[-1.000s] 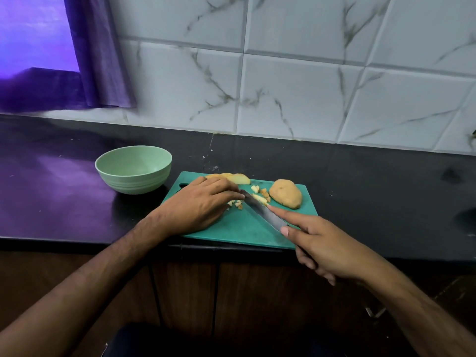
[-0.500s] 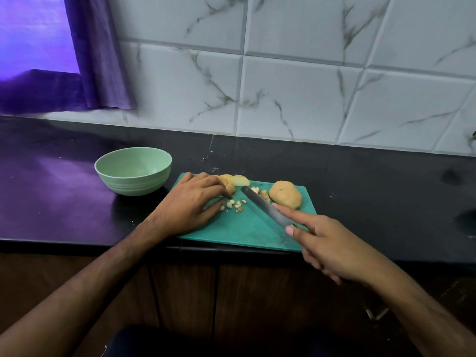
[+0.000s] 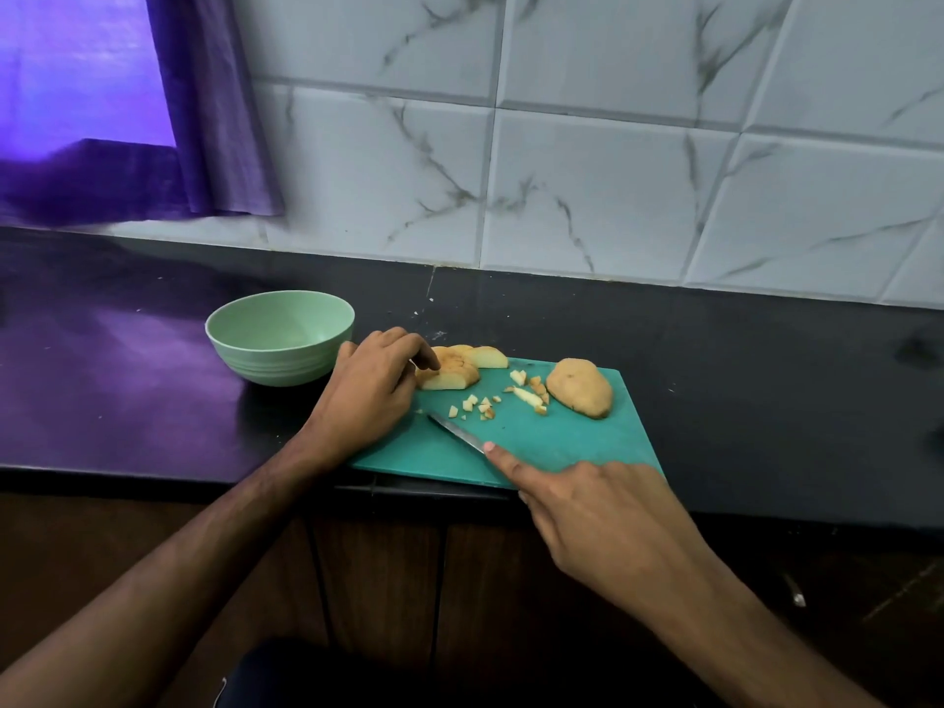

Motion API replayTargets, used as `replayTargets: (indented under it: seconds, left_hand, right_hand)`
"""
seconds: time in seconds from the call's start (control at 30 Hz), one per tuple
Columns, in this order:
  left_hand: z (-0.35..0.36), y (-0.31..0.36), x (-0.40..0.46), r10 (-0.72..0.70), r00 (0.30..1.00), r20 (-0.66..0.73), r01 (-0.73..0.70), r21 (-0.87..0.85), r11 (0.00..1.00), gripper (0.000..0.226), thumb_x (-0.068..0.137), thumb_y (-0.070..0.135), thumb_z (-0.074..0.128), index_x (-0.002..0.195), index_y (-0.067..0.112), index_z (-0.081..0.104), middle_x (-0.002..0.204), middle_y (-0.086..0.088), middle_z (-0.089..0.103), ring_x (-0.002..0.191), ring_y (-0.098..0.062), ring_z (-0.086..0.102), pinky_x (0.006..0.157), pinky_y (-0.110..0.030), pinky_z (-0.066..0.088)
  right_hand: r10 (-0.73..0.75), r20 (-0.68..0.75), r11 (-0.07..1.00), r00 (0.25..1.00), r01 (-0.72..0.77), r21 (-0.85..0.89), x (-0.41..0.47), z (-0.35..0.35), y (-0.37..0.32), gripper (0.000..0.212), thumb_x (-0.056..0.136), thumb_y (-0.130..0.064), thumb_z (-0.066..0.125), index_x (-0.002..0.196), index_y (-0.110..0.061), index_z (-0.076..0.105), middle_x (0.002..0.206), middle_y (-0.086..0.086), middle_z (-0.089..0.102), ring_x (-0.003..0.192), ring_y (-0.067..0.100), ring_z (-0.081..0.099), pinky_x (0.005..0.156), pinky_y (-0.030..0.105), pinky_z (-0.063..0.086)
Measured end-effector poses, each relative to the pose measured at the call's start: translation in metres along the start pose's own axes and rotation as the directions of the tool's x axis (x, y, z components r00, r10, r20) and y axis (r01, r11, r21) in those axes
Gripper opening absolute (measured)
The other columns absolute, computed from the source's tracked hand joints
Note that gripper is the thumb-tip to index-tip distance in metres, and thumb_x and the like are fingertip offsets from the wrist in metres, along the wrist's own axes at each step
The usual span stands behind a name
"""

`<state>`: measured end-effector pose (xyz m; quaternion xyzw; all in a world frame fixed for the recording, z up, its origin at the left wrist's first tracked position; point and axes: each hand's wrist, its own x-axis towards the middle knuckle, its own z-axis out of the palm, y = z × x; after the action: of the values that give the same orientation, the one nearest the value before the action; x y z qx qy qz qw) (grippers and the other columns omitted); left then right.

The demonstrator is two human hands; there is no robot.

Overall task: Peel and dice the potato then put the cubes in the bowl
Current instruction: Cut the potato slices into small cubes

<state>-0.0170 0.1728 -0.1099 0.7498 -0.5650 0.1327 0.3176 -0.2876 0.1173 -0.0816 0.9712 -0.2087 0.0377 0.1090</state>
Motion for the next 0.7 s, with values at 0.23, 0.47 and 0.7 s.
replayTargets:
  seconds: [0.23, 0.47, 0.7]
  left_hand:
    - [0.003, -0.003, 0.001, -0.006, 1.000, 0.011, 0.005, 0.026, 1.000, 0.023, 0.094, 0.016, 0.056, 0.104, 0.035, 0.064, 0.102, 0.018, 0.052, 0.101, -0.008, 0.050, 0.081, -0.036, 0.027]
    - [0.004, -0.001, -0.002, 0.061, 0.997, 0.043, -0.064, 0.080, 0.995, 0.020, 0.095, 0.026, 0.060, 0.112, 0.036, 0.065, 0.108, 0.015, 0.054, 0.105, -0.012, 0.054, 0.082, -0.037, 0.031]
    - [0.005, -0.001, -0.003, 0.083, 0.995, 0.046, -0.088, 0.130, 0.988, 0.029, 0.095, 0.028, 0.063, 0.123, 0.033, 0.067, 0.114, 0.010, 0.056, 0.109, -0.017, 0.056, 0.083, -0.038, 0.033]
  right_hand:
    - [0.111, -0.011, 0.994, 0.994, -0.111, -0.024, -0.003, 0.004, 0.022, 0.055, 0.109, -0.047, 0.021, 0.155, -0.054, -0.010, 0.073, -0.007, 0.045, 0.068, 0.012, 0.052, 0.067, 0.032, 0.052]
    - [0.238, 0.103, 0.903, 0.966, -0.259, 0.343, 0.006, 0.001, 0.061, 0.046, 0.108, -0.046, 0.036, 0.147, -0.067, 0.024, 0.064, -0.011, 0.049, 0.066, 0.008, 0.061, 0.061, 0.029, 0.046]
    - [0.204, 0.361, 0.223, 0.910, -0.402, 0.888, 0.001, -0.014, 0.083, 0.037, 0.109, -0.032, 0.046, 0.136, -0.054, 0.056, 0.055, 0.003, 0.045, 0.033, 0.011, 0.030, 0.035, 0.018, 0.028]
